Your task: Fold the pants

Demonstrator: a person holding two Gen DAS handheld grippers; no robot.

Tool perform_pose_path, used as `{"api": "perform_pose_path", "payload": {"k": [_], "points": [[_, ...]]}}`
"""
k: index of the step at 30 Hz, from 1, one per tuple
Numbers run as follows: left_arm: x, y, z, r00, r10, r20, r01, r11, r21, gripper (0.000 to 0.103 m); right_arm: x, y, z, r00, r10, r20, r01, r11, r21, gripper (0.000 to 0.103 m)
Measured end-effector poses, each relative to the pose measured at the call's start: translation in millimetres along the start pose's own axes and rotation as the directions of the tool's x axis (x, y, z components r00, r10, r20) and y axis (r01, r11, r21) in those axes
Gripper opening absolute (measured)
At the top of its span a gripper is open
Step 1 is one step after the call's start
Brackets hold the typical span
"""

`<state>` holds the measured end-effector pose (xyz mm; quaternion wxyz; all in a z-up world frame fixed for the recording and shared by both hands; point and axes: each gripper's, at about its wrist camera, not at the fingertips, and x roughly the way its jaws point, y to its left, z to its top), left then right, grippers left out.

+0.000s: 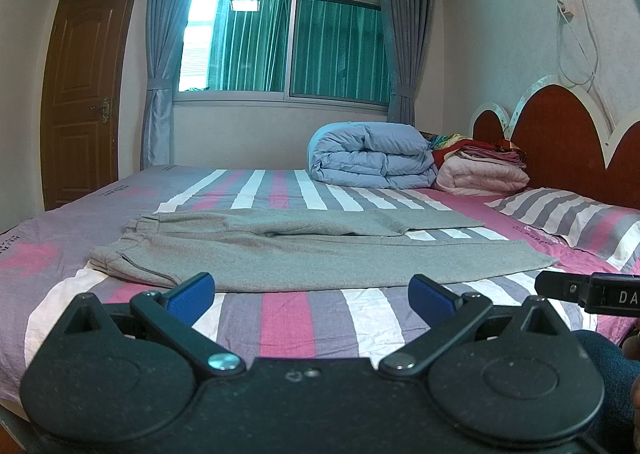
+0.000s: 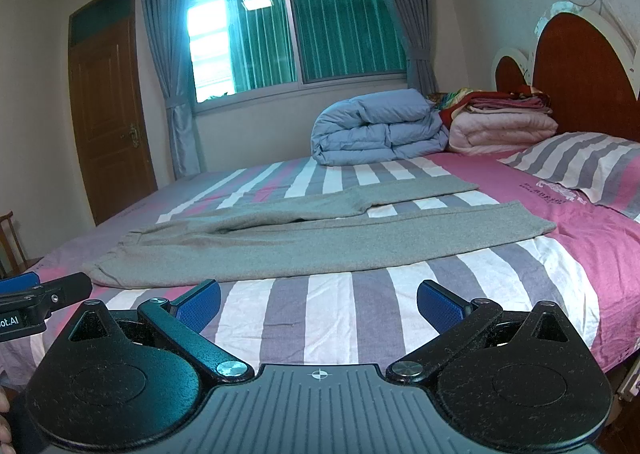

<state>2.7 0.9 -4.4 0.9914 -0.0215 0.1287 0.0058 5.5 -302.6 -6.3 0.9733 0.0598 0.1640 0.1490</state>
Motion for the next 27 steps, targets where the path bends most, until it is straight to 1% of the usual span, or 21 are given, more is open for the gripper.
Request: {"api": "perform_pose_path", "payload": {"k": [13, 15, 17, 19, 22, 23, 25, 27], "points": [[0, 1, 1, 1.0, -0.002, -0.003, 0.002, 1.0, 0.0, 0.097, 0, 0, 0, 1.0, 0.0, -0.001, 0.0, 1.0, 0.0, 0.103], [-1, -1, 2, 1.0, 0.004, -0.003, -0.004, 1.0, 0.018, 0.097, 1, 0, 1, 1.0, 0.007, -0.01, -0.007, 1.0, 0.008, 0.103], [-1, 3, 3, 1.0, 0.004, 0.003, -0.004, 1.0, 0.018, 0.097, 1, -1, 7, 0.998, 0.052, -0.023, -0.051, 0.999, 0.019, 0.103], [3, 13, 6, 1.0, -0.002, -0.013, 0.002, 1.0, -0.003, 0.097, 5, -1, 14, 0.993, 0.12, -0.022, -0.119, 0.992, 0.037, 0.103], [18, 31, 14, 0.999, -0.012, -0.041, 0.011, 1.0, -0.01, 0.097, 22, 0, 29, 0.985, 0.169, -0.036, -0.167, 0.985, 0.045, 0.103], [26, 41, 19, 0.998, -0.017, -0.063, 0.016, 1.0, -0.013, 0.097, 29, 2, 35, 0.983, 0.18, -0.034, -0.179, 0.983, 0.035, 0.103], [42, 62, 30, 0.997, -0.019, -0.078, 0.019, 1.0, -0.011, 0.097, 46, 4, 49, 0.971, 0.235, -0.046, -0.234, 0.972, 0.01, 0.103], [57, 83, 43, 0.998, -0.004, -0.069, 0.004, 1.0, 0.003, 0.097, 63, 8, 67, 0.957, 0.286, -0.044, -0.287, 0.957, -0.031, 0.103]]}}
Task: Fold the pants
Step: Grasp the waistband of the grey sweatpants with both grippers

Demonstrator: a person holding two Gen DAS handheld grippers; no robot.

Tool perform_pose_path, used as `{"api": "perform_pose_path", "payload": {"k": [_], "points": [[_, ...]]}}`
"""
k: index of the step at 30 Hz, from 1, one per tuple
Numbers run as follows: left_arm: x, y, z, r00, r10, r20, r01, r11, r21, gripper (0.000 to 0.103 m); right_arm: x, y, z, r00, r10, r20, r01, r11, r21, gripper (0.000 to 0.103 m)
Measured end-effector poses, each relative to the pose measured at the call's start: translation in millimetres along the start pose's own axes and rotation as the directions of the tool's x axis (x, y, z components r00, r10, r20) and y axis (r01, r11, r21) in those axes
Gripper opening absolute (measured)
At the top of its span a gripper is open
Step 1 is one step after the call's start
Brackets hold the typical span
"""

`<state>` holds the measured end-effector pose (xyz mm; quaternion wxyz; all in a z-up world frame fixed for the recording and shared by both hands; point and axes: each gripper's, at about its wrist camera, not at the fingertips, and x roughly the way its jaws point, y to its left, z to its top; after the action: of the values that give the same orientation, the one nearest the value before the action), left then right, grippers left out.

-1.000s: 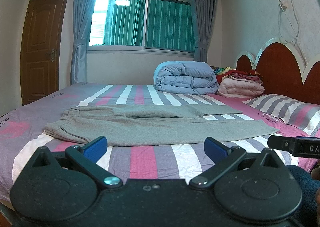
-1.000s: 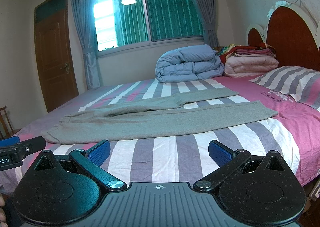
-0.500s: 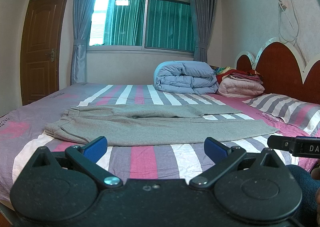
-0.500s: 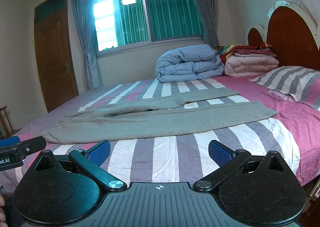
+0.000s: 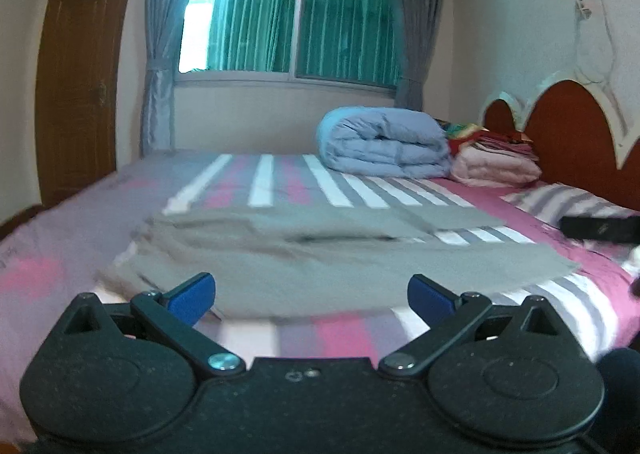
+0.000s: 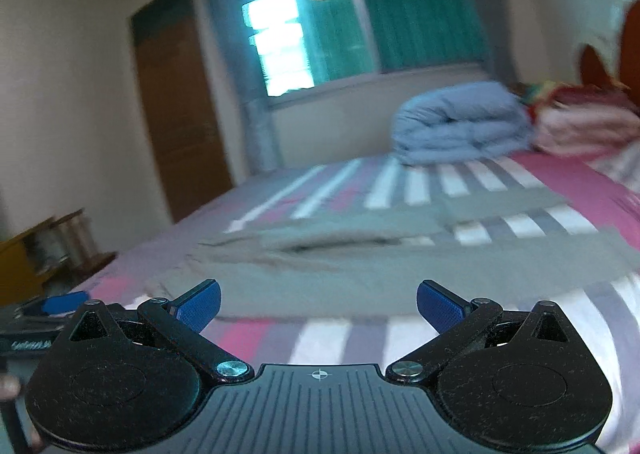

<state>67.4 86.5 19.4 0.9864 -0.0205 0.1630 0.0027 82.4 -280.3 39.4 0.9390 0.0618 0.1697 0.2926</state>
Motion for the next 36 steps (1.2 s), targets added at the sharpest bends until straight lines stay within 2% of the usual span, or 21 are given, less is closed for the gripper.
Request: {"api": "perform_pose_path", "payload": {"k": [3, 5, 7, 8, 9, 12, 15, 16, 18, 19, 20, 22, 26, 29, 33, 34, 36], "points": [[26, 32, 20, 0.999, -0.004, -0.032, 0.006, 0.999, 0.049, 0.097, 26, -3, 30, 0.998, 0.046, 0.031, -0.044, 0.997, -0.06, 0.103], [50, 57, 33, 0.997, 0.014, -0.07, -0.006, 0.994, 0.108, 0.097, 58, -13, 47, 0.996, 0.086, -0.026, -0.087, 0.996, -0.024, 0.103], [76, 84, 47, 0.995, 0.04, -0.086, -0.026, 0.987, 0.16, 0.096, 97, -29, 63, 0.978, 0.136, -0.157, -0.132, 0.991, 0.036, 0.103], [90, 98, 54, 0.994, 0.055, -0.096, -0.038, 0.984, 0.176, 0.095, 114, -35, 71, 0.976, 0.132, -0.175, -0.127, 0.991, 0.036, 0.103], [104, 113, 61, 0.992, 0.065, -0.11, -0.045, 0.983, 0.18, 0.092, 129, -38, 79, 0.985, 0.092, -0.147, -0.093, 0.996, 0.003, 0.103], [157, 161, 78, 0.984, 0.076, -0.159, -0.055, 0.99, 0.132, 0.087, 180, -42, 104, 0.992, 0.037, -0.123, -0.05, 0.994, -0.101, 0.103], [221, 200, 83, 0.976, 0.056, -0.212, -0.037, 0.995, 0.092, 0.087, 248, -45, 124, 0.984, 0.053, -0.17, -0.074, 0.99, -0.119, 0.103], [244, 211, 83, 0.968, 0.043, -0.249, -0.024, 0.997, 0.08, 0.082, 271, -45, 127, 0.981, 0.053, -0.188, -0.078, 0.989, -0.13, 0.103], [287, 230, 80, 0.954, 0.059, -0.295, -0.035, 0.995, 0.088, 0.074, 319, -46, 129, 0.973, 0.061, -0.224, -0.099, 0.982, -0.164, 0.09], [305, 238, 79, 0.951, 0.07, -0.302, -0.042, 0.995, 0.096, 0.071, 340, -48, 129, 0.965, 0.068, -0.253, -0.114, 0.979, -0.171, 0.07], [320, 246, 78, 0.946, 0.076, -0.314, -0.047, 0.994, 0.098, 0.07, 365, -50, 126, 0.957, 0.067, -0.281, -0.121, 0.976, -0.181, 0.055], [349, 260, 75, 0.939, 0.078, -0.335, -0.051, 0.995, 0.088, 0.068, 409, -53, 118, 0.944, 0.07, -0.321, -0.142, 0.968, -0.205, 0.049], [402, 292, 68, 0.914, 0.035, -0.405, -0.02, 0.999, 0.041, 0.064, 491, -64, 103, 0.924, 0.077, -0.373, -0.188, 0.945, -0.269, 0.049], [427, 310, 67, 0.905, -0.037, -0.424, 0.025, 0.999, -0.033, 0.064, 539, -75, 96, 0.905, 0.098, -0.415, -0.236, 0.925, -0.296, 0.049], [447, 322, 70, 0.886, -0.155, -0.436, 0.125, 0.987, -0.099, 0.062, 572, -86, 93, 0.88, 0.125, -0.459, -0.301, 0.893, -0.334, 0.049], [449, 323, 72, 0.878, -0.2, -0.435, 0.165, 0.979, -0.117, 0.06, 578, -87, 93, 0.866, 0.138, -0.48, -0.328, 0.881, -0.34, 0.05], [457, 321, 74, 0.862, -0.252, -0.441, 0.211, 0.967, -0.14, 0.06, 590, -92, 93, 0.825, 0.172, -0.539, -0.389, 0.864, -0.32, 0.05]]}}
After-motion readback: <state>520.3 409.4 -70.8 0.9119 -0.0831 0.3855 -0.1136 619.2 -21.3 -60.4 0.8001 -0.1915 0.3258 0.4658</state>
